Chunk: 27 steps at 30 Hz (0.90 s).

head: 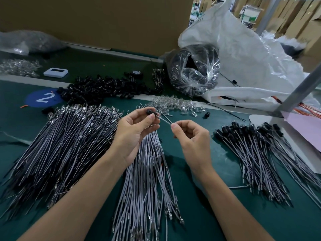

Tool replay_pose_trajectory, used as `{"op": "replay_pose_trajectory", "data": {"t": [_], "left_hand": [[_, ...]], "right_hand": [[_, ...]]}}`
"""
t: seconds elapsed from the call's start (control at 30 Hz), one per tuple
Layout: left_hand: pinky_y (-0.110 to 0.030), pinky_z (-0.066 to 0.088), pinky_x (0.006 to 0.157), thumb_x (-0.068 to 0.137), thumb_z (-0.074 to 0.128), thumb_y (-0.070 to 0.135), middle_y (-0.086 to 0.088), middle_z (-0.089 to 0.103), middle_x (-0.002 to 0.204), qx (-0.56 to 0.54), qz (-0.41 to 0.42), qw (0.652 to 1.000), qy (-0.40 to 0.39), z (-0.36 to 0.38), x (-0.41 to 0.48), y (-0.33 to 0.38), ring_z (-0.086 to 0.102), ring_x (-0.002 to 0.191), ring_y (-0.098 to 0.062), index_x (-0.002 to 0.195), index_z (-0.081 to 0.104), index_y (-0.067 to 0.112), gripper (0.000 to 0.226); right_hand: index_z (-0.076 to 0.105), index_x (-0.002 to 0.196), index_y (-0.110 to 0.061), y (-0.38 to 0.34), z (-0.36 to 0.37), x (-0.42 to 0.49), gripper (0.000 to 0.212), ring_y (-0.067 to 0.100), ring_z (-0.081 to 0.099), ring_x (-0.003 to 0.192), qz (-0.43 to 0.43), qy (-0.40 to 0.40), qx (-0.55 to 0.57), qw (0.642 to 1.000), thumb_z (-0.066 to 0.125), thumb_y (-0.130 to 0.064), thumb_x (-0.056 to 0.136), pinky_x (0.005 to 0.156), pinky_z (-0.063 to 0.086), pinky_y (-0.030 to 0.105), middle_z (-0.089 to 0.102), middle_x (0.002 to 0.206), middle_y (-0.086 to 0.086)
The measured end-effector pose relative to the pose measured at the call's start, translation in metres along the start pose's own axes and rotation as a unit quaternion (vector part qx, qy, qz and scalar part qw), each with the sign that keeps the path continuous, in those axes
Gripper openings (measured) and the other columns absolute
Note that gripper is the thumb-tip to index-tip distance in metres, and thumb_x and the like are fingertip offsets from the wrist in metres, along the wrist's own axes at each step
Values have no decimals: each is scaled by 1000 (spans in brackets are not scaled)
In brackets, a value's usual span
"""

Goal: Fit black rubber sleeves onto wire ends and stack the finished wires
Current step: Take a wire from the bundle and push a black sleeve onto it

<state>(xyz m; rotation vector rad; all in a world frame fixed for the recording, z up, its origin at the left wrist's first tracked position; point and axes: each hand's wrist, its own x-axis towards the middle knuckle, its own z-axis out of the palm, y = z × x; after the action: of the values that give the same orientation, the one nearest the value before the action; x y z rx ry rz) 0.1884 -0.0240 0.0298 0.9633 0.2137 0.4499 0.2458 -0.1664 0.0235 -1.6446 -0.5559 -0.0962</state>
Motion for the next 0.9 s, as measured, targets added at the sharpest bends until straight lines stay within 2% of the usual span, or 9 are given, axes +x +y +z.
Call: {"op": "replay_pose_trajectory", "data": {"t": [0.5,0.9], "left_hand": [[-25,59,73,75,66,11,-6,75,89,15,7,1000,-3,-3,2,0,71,78,-14,100,71,9,26],[-24,58,72,72,70,14,-4,74,85,39,21,999,12,-1,1,0,69,74,-13,98,70,6,27]], "right_hand": [[69,74,-24,1,-2,2,17,4,58,61,4,-6,-2,1000,71,-15,89,61,48,16,66,64,-11],[68,76,-25,2,-1,2,15,8,59,62,-5,12,-19,1000,71,-18,89,61,51,23,68,66,-4]]}}
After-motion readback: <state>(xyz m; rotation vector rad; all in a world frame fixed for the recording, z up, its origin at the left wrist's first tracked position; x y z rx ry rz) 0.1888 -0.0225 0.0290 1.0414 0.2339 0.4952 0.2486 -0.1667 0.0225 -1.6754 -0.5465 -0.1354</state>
